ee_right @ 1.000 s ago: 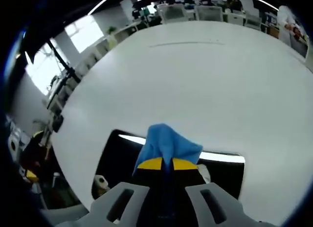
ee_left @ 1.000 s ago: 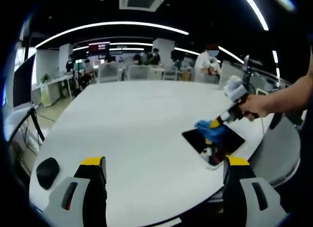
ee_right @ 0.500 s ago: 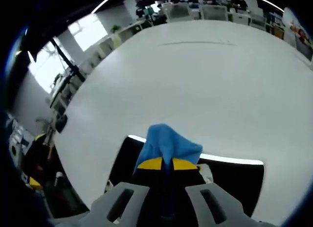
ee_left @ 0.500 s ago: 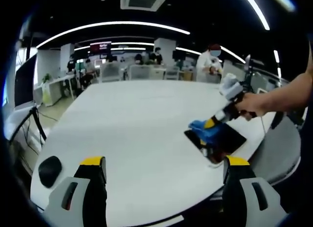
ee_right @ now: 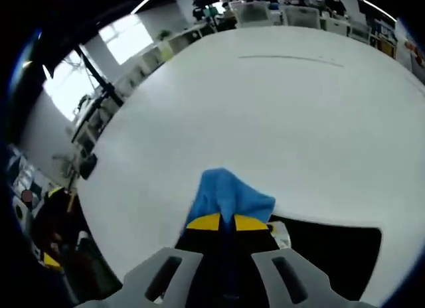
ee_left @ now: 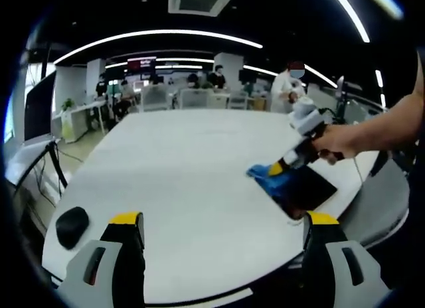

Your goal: Wipe the mirror surface with the cleaning cloth until all visible marks leave the cleaned area.

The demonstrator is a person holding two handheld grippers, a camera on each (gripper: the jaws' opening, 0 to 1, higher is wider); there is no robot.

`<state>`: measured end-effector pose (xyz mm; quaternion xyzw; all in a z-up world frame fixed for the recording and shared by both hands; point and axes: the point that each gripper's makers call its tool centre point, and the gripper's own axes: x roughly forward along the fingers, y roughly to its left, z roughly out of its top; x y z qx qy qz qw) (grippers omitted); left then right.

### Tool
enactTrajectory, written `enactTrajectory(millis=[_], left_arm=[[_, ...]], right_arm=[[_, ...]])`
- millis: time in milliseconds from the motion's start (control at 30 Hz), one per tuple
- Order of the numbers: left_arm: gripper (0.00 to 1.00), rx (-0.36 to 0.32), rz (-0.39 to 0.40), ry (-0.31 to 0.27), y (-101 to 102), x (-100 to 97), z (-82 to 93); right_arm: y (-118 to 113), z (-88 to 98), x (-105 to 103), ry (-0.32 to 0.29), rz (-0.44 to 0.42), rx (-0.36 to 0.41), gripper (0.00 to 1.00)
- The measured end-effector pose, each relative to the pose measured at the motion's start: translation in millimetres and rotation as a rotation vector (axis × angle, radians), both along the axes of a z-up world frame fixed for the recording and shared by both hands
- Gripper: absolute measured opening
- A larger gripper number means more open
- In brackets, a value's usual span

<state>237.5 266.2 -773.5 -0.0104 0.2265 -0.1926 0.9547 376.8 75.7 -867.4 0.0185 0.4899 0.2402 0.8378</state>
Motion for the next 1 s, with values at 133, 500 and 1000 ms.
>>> enactTrajectory(millis=[133,500,1000], left_arm=[[1.0,0.003,0.003,0.005,1,-1.0,-1.5],[1.0,0.01,0.005,0.002,-2,3.7,1.3],[1.0,0.016,0.02,0.006,-6,0.4,1.8]], right_arm=[[4,0.6,2,-0.005,0.015,-0.003,0.0],[17,0.0,7,0.024,-0.005,0.041,0.0],[17,-1.5,6,-0.001,0.024,0.036,0.0]])
